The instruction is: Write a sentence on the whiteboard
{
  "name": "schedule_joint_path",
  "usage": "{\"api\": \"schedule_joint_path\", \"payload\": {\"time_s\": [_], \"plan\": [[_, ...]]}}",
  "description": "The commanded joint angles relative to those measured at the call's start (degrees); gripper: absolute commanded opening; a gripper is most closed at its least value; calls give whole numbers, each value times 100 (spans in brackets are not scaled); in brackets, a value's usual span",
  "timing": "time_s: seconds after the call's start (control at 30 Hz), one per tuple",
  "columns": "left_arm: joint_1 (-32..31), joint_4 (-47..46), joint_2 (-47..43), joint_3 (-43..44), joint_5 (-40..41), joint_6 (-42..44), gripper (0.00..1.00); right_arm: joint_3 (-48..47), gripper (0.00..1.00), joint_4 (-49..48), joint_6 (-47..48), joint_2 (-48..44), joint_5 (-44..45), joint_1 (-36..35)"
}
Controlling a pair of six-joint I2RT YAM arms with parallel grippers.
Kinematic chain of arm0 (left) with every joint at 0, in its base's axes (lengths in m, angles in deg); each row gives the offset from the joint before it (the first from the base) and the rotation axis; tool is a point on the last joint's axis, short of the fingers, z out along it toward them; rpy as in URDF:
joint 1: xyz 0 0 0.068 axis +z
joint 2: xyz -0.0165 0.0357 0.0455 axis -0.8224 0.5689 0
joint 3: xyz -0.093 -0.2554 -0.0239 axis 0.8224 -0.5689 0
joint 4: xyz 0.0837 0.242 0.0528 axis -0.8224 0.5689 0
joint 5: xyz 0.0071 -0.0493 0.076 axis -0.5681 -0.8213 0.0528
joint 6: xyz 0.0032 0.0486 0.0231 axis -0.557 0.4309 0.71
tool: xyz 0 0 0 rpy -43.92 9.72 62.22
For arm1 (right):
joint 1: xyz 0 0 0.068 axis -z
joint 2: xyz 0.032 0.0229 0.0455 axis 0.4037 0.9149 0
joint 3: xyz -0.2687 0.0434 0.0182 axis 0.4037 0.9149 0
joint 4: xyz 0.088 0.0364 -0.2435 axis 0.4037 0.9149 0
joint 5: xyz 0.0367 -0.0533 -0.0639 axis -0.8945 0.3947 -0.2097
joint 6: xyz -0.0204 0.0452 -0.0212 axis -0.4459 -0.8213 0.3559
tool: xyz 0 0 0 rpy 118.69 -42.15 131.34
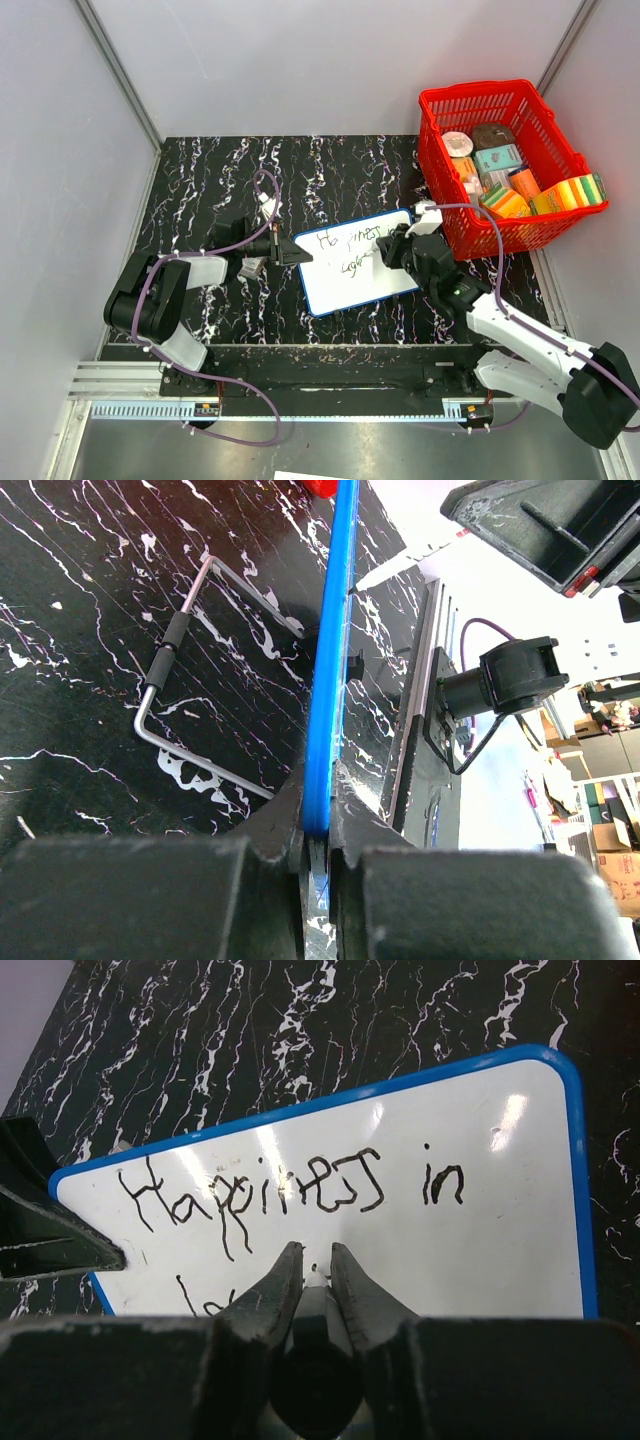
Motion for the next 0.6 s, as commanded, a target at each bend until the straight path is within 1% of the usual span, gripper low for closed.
{"api": "schedule_joint_path", "payload": {"time_s": [0.0, 0.57], "plan": [[-38, 200, -27, 26, 668, 736, 0, 144, 0, 41, -74, -118, -80, 31], [-47, 200, -10, 34, 668, 736, 0, 320, 0, 331, -100, -162, -230, 22]]}}
